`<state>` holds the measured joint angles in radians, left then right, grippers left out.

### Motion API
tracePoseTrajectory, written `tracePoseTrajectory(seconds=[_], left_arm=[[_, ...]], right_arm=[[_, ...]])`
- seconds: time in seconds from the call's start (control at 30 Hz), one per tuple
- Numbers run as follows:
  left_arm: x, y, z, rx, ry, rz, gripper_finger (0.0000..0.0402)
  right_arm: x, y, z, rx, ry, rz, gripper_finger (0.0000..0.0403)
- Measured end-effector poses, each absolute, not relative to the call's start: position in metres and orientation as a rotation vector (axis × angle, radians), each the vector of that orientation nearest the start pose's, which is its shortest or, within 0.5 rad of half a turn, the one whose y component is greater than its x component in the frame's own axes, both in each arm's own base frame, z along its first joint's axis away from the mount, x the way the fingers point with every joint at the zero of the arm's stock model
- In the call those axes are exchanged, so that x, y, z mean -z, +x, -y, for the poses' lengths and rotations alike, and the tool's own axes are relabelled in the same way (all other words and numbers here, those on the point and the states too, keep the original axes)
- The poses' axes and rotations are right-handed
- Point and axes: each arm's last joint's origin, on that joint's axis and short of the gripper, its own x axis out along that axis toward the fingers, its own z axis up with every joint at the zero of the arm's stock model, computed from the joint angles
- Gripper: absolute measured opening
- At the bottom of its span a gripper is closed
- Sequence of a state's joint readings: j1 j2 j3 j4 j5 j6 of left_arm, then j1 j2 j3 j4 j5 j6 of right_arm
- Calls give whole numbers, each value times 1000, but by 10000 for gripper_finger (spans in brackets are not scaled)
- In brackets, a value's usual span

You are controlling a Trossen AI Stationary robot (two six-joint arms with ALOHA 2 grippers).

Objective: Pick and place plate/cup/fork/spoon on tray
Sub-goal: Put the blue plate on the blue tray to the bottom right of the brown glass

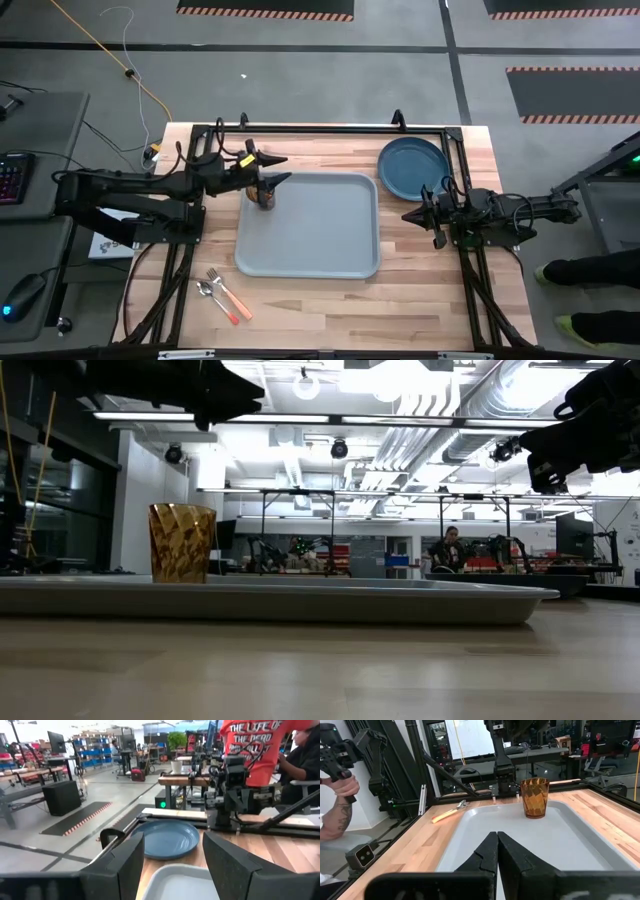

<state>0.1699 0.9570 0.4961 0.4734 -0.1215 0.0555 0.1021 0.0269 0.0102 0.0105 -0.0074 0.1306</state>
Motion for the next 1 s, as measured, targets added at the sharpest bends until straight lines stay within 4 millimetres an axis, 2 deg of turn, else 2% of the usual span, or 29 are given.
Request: tracePoseTrajectory(seconds=[0.4, 0.5, 0.63, 0.77, 0.87, 1.0], left_arm=[[-266, 207, -39, -292, 63, 6, 193], [-266, 207, -39, -292, 64, 6, 193], [-266, 207, -39, -292, 64, 6, 193], [-266, 207, -39, -292, 65, 6, 193], [-266, 207, -39, -292, 64, 6, 193], [-266, 207, -39, -292, 64, 6, 193]], right_arm=[[-167, 98, -10, -104, 130, -1, 0], [-176, 98, -9, -81, 118, 98, 0], [-197, 94, -8, -37, 14, 314, 0], [-214, 89, -4, 94, -50, 502, 0], [-215, 94, -2, 164, -81, 481, 0], [-214, 112, 5, 323, -65, 288, 1]])
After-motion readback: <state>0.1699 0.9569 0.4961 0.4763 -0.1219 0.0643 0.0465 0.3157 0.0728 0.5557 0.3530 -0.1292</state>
